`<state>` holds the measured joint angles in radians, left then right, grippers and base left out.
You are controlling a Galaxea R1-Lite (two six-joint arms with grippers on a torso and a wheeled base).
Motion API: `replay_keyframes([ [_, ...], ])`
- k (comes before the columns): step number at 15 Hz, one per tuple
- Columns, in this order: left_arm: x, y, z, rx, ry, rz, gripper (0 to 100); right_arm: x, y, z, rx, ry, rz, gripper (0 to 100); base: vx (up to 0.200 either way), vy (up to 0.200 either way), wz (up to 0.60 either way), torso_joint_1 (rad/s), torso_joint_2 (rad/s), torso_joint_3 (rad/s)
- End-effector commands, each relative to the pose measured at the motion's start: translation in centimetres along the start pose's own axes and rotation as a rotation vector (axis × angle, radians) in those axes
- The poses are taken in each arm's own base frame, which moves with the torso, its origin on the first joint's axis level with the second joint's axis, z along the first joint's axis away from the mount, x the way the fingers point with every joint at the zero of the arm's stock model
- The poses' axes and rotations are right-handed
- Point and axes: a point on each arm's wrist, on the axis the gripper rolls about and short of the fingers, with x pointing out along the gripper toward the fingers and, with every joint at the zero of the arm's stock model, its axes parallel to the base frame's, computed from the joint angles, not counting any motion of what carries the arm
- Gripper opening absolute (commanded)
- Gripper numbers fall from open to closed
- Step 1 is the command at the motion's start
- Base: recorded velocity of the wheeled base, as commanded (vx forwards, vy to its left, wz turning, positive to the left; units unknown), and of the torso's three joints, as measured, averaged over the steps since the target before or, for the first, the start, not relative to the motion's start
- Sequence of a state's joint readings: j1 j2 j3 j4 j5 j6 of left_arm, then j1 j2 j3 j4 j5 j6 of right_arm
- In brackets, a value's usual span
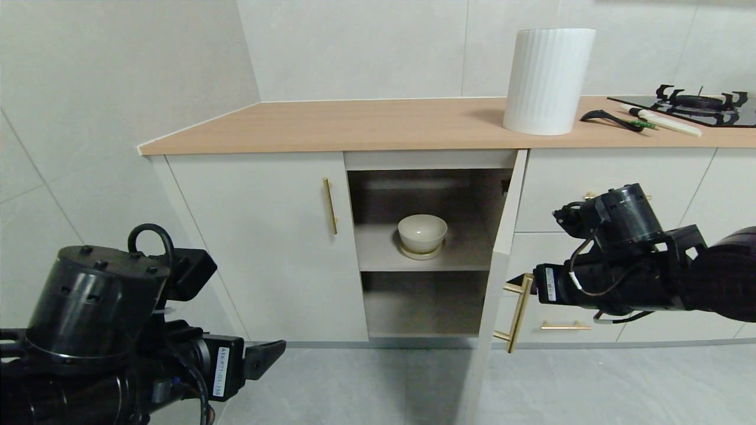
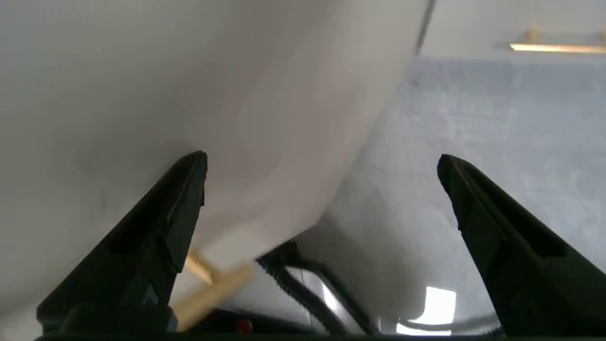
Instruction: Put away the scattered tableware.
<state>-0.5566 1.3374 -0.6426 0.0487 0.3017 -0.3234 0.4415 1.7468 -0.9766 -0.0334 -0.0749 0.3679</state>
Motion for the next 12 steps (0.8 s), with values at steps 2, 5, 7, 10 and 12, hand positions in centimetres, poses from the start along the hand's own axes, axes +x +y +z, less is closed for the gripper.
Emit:
replay_keyframes([
  [2, -0.3, 0.1, -0.2, 0.002, -0.002, -0.014, 100, 2.9, 0.5, 0.4, -0.006, 0.03, 0.02, 100, 0.0, 0.0, 0.0, 0.0, 0.0, 0.0],
  [5, -0.1, 0.0, -0.6, 0.021, 0.022, -0.046, 100, 4.7, 0.7, 0.6, 0.007, -0.018, 0.048, 100, 0.0, 0.0, 0.0, 0.0, 0.0, 0.0],
  [7, -0.2, -0.1, -0.7, 0.043, 0.022, -0.052, 100, 6.1, 0.8, 0.4, 0.034, -0.034, 0.053, 100, 0.0, 0.0, 0.0, 0.0, 0.0, 0.0],
  [10, -0.4, 0.0, -0.6, 0.044, 0.007, -0.055, 100, 6.7, 1.3, 0.7, 0.103, -0.074, 0.081, 100, 0.0, 0.0, 0.0, 0.0, 0.0, 0.0],
  [12, -0.4, 0.0, -0.6, 0.044, 0.004, -0.056, 100, 7.4, 1.5, 0.5, 0.124, -0.087, 0.088, 100, 0.0, 0.0, 0.0, 0.0, 0.0, 0.0],
])
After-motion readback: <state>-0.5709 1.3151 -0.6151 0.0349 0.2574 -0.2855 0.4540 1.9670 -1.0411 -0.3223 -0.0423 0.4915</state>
